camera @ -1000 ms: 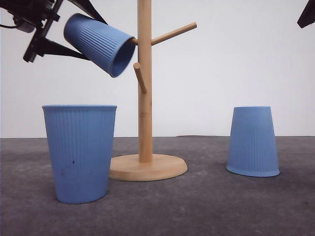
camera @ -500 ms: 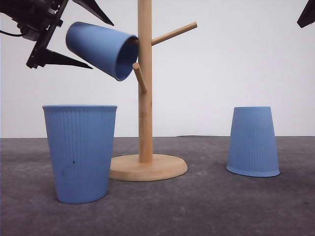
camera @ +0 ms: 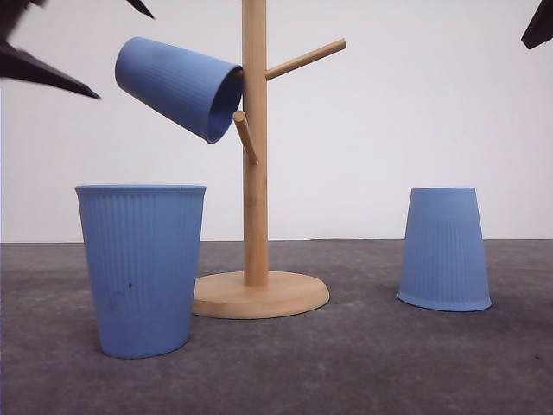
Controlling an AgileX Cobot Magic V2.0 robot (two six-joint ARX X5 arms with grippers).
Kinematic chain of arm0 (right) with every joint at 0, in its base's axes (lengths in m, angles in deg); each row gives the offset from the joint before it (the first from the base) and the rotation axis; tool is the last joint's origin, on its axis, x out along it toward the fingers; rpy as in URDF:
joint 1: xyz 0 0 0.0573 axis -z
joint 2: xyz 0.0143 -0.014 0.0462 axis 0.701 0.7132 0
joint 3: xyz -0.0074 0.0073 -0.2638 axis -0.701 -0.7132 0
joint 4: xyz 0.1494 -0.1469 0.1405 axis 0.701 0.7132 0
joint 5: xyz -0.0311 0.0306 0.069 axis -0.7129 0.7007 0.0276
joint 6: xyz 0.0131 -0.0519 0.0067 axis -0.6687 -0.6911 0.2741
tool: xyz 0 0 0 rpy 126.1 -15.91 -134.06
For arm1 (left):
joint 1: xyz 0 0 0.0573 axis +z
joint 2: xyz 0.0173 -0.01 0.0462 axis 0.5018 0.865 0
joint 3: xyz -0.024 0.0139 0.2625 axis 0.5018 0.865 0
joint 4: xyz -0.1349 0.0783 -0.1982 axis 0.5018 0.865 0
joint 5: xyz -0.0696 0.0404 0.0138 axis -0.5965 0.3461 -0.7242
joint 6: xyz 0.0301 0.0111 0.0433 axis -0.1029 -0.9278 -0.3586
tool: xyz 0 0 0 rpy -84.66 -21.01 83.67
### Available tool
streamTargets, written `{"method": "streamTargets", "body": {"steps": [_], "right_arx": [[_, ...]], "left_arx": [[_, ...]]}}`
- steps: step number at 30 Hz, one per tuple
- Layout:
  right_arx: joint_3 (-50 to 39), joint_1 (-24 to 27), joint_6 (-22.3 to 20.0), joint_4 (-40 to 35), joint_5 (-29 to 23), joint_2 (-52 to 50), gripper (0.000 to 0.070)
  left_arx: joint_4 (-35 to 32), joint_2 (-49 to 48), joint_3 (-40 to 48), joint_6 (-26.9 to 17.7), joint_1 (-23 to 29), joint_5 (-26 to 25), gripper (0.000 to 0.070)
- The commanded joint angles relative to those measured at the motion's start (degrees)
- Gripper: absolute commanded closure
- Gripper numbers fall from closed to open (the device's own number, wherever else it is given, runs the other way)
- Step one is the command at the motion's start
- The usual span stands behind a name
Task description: Place three cups
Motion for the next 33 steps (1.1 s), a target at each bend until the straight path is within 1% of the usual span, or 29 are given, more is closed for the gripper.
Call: {"method": "streamTargets", "body": {"steps": [1,3,5,8,10,14,17,21,23,25,27,30,33], "right_arx": [[0.59,-0.31,1.48,-0.10,0.17,0.23,0.0208],[0.59,-0.28,3.19,0.33,0.17,0.26,0.0208],[0.59,-0.28,5.60,0.74,0.20,0.58,0.0207],[0.59,-0.24,10.45,1.15,0.23,2.32,0.0203],[0.60,-0.24,13.36,1.13,0.29,4.37,0.0189],[0.61,-0.24,16.67,0.29,2.38,10.43,0.0136],[0.61,-0.24,17.53,-2.87,4.58,16.07,0.0135],[0.61,-0.24,18.16,-10.04,4.71,23.45,0.0132],[0.61,-0.24,18.15,-14.18,4.66,27.30,0.0106],[0.61,-0.24,18.02,-18.15,4.68,31.01,0.0042],[0.61,-0.26,17.18,-21.69,4.74,34.51,0.0009],[0.61,-0.26,15.69,-26.14,4.68,39.54,0.0008],[0.61,-0.24,15.09,-29.51,4.06,43.95,0.0009]], "left_arx": [[2.15,-1.35,-0.74,-9.04,0.14,2.94,0.0222],[3.43,-3.62,-0.18,-11.47,0.39,6.13,0.0226],[2.81,-6.13,1.23,-12.42,0.81,8.52,0.0226],[-0.75,-10.27,5.27,-12.22,1.63,11.00,0.0226],[-3.21,-13.12,8.70,-12.05,2.07,12.40,0.0226],[-5.06,-17.33,14.35,-11.71,2.31,14.47,0.0226],[-4.96,-18.54,16.59,-11.36,2.43,14.79,0.0226],[-4.73,-18.61,16.85,-11.08,2.48,14.70,0.0226],[-4.81,-18.61,16.85,-10.99,2.48,14.70,0.0226],[-4.82,-18.61,16.85,-10.99,2.48,14.70,0.0226],[-4.82,-18.61,16.85,-10.99,2.48,14.72,0.0226],[-4.88,-18.61,16.85,-10.99,2.48,14.72,0.0226],[-4.93,-18.61,16.85,-11.01,2.48,14.93,0.0226]]}}
